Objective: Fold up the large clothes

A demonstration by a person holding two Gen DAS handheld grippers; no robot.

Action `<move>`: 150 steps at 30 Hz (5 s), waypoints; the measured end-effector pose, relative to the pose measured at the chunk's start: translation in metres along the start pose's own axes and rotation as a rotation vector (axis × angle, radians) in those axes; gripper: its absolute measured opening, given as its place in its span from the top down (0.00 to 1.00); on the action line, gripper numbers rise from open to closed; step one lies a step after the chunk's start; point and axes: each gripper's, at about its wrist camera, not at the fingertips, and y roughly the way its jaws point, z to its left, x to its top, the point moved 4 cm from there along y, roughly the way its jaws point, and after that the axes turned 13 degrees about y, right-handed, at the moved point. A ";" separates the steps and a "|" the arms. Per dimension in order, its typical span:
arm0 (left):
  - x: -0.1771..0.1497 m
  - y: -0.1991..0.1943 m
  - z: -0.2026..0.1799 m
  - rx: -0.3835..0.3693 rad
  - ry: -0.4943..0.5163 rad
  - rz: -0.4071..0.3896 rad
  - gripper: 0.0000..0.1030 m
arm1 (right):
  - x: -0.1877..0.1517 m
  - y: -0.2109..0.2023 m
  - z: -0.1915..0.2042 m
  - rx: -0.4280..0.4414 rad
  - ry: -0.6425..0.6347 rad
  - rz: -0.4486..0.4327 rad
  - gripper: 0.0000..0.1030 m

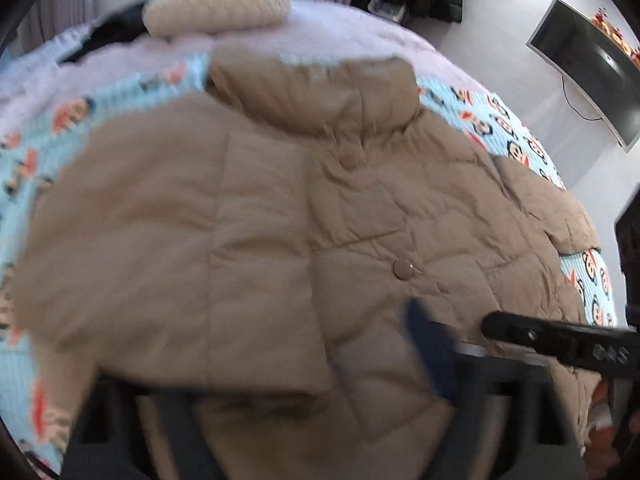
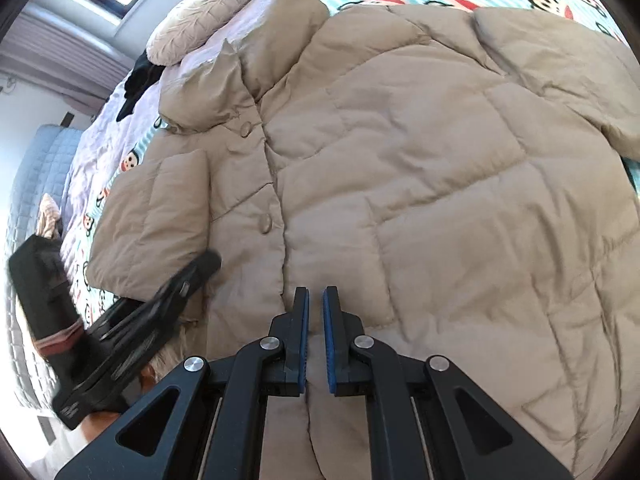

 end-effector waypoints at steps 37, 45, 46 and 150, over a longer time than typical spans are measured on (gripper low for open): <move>-0.032 -0.029 0.166 0.353 -0.217 0.062 0.55 | 0.048 0.028 -0.044 0.263 0.397 -0.004 0.84; -0.038 -0.067 0.183 0.236 -0.307 0.022 0.55 | 0.055 -0.054 -0.037 -0.009 0.159 -0.259 0.63; -0.038 -0.061 0.180 0.231 -0.306 0.037 0.55 | 0.060 -0.057 -0.026 -0.008 0.095 -0.275 0.70; -0.029 -0.060 0.062 0.348 -0.376 0.133 0.00 | 0.059 0.009 0.060 0.214 -0.356 0.028 0.94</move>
